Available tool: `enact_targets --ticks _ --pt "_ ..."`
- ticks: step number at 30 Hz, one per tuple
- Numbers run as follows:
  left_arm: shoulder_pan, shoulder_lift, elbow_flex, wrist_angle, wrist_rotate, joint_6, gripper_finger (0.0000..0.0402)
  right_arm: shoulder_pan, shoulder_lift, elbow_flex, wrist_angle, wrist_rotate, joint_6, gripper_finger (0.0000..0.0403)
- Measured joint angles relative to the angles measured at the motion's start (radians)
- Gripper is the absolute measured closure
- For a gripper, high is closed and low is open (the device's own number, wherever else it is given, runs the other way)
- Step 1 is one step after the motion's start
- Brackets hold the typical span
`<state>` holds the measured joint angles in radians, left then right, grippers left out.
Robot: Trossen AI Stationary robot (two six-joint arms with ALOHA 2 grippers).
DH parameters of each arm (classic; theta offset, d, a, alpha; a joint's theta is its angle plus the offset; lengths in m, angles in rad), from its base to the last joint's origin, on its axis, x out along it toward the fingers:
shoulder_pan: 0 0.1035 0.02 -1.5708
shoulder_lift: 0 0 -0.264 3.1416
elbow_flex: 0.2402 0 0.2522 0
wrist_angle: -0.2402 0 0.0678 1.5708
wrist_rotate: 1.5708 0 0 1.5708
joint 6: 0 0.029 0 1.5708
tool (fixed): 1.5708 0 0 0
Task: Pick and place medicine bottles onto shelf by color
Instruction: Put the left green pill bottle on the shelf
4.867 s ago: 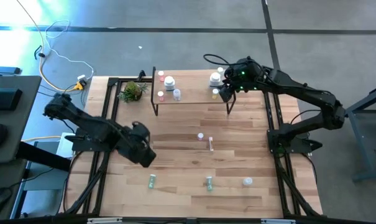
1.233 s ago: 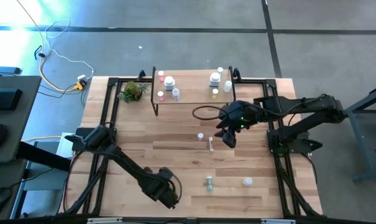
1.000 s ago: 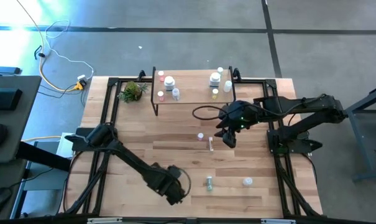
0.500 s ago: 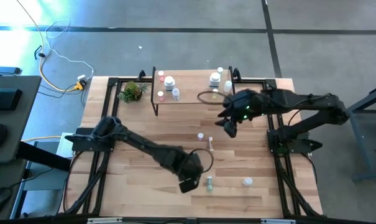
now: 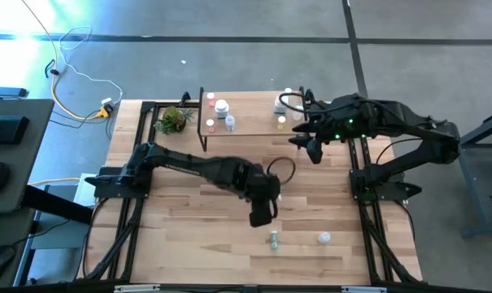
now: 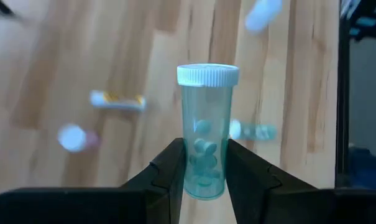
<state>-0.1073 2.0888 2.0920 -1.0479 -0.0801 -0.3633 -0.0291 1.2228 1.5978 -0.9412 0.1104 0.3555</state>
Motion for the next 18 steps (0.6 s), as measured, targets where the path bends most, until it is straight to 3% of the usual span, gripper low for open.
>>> enact_targets --ticks 8,18 --pt "0.083 -0.02 0.095 0.001 0.001 0.117 0.0314 -0.026 0.0 0.038 -0.018 0.001 -0.016 0.0217" --pt "0.159 -0.158 0.098 -0.096 -0.007 0.16 0.0314 -0.096 -0.019 0.044 -0.047 0.001 -0.049 0.0217"
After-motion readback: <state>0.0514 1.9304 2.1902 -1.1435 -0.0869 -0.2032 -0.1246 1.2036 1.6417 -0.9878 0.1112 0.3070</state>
